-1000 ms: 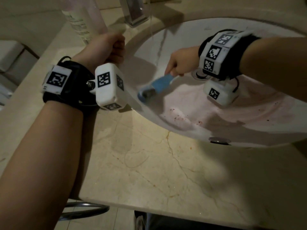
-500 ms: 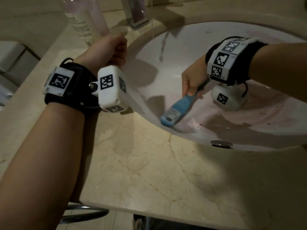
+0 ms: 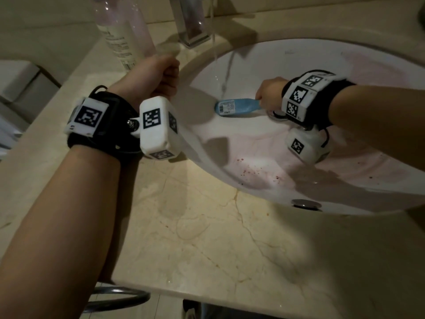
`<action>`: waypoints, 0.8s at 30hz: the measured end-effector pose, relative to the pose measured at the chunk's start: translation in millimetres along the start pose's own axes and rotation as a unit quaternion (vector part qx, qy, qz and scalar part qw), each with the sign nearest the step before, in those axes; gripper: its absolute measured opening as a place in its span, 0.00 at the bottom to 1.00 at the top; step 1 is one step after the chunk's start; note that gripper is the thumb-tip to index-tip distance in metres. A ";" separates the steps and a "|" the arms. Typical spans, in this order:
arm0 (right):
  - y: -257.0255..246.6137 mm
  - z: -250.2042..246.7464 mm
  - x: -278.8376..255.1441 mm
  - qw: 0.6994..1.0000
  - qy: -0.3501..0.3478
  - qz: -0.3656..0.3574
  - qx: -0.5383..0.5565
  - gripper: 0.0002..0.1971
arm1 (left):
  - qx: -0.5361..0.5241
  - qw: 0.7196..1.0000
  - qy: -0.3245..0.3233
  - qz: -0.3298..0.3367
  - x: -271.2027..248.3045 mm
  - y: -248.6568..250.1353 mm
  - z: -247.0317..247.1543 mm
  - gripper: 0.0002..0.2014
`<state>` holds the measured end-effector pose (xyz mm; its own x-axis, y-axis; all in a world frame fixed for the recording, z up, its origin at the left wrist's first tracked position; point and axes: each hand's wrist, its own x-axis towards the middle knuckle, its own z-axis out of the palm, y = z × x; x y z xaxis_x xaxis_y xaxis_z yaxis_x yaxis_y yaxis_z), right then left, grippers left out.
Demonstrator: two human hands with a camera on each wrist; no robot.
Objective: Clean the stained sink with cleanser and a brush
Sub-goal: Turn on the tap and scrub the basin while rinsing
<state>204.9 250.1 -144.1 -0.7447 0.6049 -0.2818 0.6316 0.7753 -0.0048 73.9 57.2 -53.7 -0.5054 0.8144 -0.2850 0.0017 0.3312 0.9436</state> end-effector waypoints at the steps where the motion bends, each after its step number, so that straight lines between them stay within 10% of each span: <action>1: -0.9 -2.2 -4.6 1.000 -0.014 -0.024 -0.003 0.14 | 0.002 1.000 -0.002 -0.001 -0.2 0.0 0.0 0.20; 8: -15.1 -7.5 -45.5 0.924 -0.369 -0.089 0.055 0.17 | 0.017 1.000 0.004 0.005 -0.4 -0.2 0.7 0.20; 19: 8.8 -16.7 -49.2 0.993 -0.086 -0.054 -0.061 0.16 | 0.011 1.000 0.003 0.006 -1.3 -0.9 0.3 0.20; 24: 2.0 -12.3 -51.4 0.959 -0.266 -0.090 0.048 0.13 | 0.005 1.000 0.002 0.005 -0.7 -0.8 0.1 0.20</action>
<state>241.7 222.9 -117.9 -0.6440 0.2656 -0.7175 0.5399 0.8222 -0.1802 74.3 56.4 -54.3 -0.5096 0.8155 -0.2743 0.0148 0.3271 0.9449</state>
